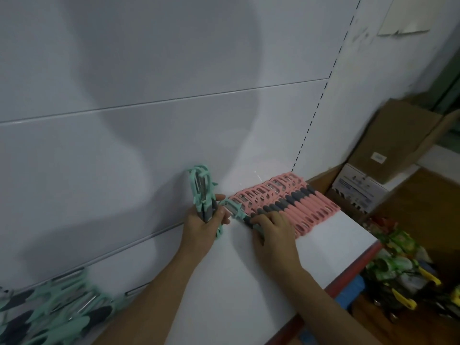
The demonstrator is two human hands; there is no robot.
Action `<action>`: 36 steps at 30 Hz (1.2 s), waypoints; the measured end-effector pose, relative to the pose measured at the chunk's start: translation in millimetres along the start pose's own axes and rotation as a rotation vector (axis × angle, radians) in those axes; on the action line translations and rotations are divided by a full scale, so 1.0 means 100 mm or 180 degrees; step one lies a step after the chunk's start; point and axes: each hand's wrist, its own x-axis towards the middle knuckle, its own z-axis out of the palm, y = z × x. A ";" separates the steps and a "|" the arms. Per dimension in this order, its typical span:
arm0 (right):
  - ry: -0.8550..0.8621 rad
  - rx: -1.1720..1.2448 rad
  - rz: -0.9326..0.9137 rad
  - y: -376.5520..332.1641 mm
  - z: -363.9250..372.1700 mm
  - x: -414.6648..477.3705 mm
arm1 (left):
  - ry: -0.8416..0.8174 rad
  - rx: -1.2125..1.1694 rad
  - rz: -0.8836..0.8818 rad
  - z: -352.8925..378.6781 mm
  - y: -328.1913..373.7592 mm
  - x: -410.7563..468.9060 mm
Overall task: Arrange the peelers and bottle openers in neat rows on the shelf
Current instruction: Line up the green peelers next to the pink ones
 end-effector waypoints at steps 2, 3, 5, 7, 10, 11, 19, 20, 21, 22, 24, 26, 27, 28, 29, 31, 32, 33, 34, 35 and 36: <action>0.0024 0.0012 0.0044 0.01 0.02 -0.01 | -0.0042 0.0026 -0.0023 0.00 0.00 -0.01; 0.0025 0.0018 0.0078 0.01 0.02 -0.01 | -0.0036 0.0025 -0.0028 0.00 0.00 -0.01; 0.0008 0.0041 0.0140 0.03 0.04 0.00 | -0.0005 -0.0043 -0.0044 0.02 0.02 -0.02; 0.0016 0.0047 0.0139 0.03 0.04 0.01 | -0.0001 -0.0083 -0.0096 0.03 0.03 -0.03; 0.0047 0.0056 0.0125 0.04 0.06 0.01 | -0.0026 -0.0002 -0.0127 0.02 0.03 -0.02; 0.0044 0.0044 0.0127 0.04 0.07 0.01 | -0.0022 0.0016 -0.0122 0.02 0.02 -0.01; -0.0006 -0.0039 0.0219 0.06 0.08 0.02 | 0.0011 0.0059 -0.0156 0.02 0.03 -0.02; 0.0010 -0.0046 0.0207 0.05 0.07 0.01 | 0.0023 0.0062 -0.0149 0.03 0.03 -0.02; 0.0035 -0.0065 0.0189 0.04 0.07 0.00 | 0.0031 0.0070 -0.0143 0.03 0.03 -0.03; 0.0056 -0.0106 0.0170 0.03 0.06 -0.01 | 0.0037 0.0073 -0.0143 0.03 0.03 -0.03; 0.0047 -0.0233 0.0117 0.01 0.05 -0.02 | 0.0043 0.0059 -0.0157 0.04 0.03 -0.04; 0.0049 -0.0306 0.0025 0.00 0.04 -0.02 | 0.0027 0.0062 -0.0147 0.04 0.04 -0.03; 0.0046 -0.0304 0.0002 0.00 0.04 -0.02 | 0.0020 0.0071 -0.0133 0.05 0.04 -0.03; 0.0033 -0.0270 0.0006 0.00 0.04 -0.02 | 0.0018 0.0079 -0.0120 0.05 0.05 -0.03; 0.0018 -0.0206 0.0029 0.00 0.04 -0.02 | 0.0021 0.0079 -0.0111 0.05 0.05 -0.03; -0.0028 -0.0042 0.0099 0.02 0.04 -0.01 | 0.0031 0.0058 -0.0120 0.05 0.05 -0.04; -0.0045 0.0007 0.0129 0.02 0.04 0.00 | 0.0038 0.0054 -0.0133 0.05 0.05 -0.04; -0.0045 0.0019 0.0142 0.03 0.04 0.00 | 0.0045 0.0059 -0.0143 0.04 0.05 -0.04; -0.0049 0.0013 0.0151 0.04 0.05 0.01 | 0.0050 0.0069 -0.0153 0.04 0.05 -0.03; -0.0062 0.0009 0.0161 0.04 0.05 0.02 | 0.0056 0.0073 -0.0156 0.04 0.04 -0.03; -0.0079 0.0009 0.0170 0.05 0.05 0.02 | 0.0064 0.0076 -0.0152 0.04 0.05 -0.03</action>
